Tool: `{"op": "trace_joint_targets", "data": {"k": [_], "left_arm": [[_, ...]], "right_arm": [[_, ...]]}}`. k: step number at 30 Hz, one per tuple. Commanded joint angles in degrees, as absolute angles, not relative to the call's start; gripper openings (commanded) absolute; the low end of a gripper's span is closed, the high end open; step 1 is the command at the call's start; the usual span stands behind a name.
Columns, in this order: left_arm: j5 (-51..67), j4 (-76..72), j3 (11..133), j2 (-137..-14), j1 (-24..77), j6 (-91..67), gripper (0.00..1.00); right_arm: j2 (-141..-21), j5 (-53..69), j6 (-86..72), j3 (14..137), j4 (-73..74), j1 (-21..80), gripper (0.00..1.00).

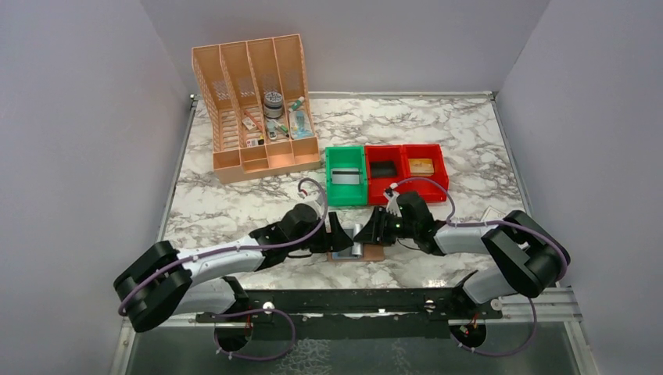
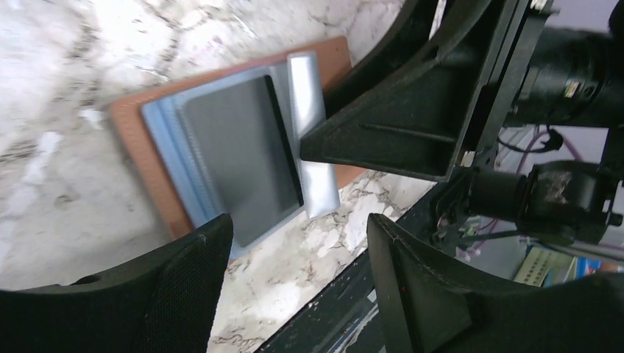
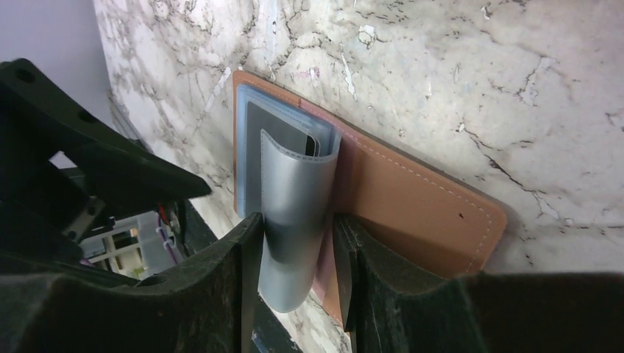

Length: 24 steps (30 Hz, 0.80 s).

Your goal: Take the credit cards out of the card holder

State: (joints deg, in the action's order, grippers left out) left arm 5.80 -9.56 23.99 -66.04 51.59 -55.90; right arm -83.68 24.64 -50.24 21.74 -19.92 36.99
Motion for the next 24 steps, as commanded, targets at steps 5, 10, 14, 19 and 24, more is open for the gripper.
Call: {"op": "trace_joint_targets", "data": {"k": [5,10,14,19,24], "left_arm": [[9.6,-22.8,26.0,-75.0,54.1,-55.0,0.70],[10.9,-26.6,27.8,-79.9,55.2,-54.8,0.69],[14.1,-34.6,27.0,-83.6,55.3,-57.2,0.63],[16.5,-45.3,24.7,-87.5,55.5,-60.8,0.52],[16.5,-45.5,26.5,-89.5,56.1,-59.9,0.50]], "right_arm": [[-84.9,26.5,-52.6,18.1,-21.9,35.7,0.42],[-84.8,27.0,-52.4,18.4,-21.7,35.4,0.43],[-83.6,28.8,-52.5,19.6,-20.6,35.2,0.46],[-78.2,25.9,-50.5,23.3,-10.9,35.1,0.57],[-70.0,16.3,-47.7,26.4,1.0,34.9,0.72]]}}
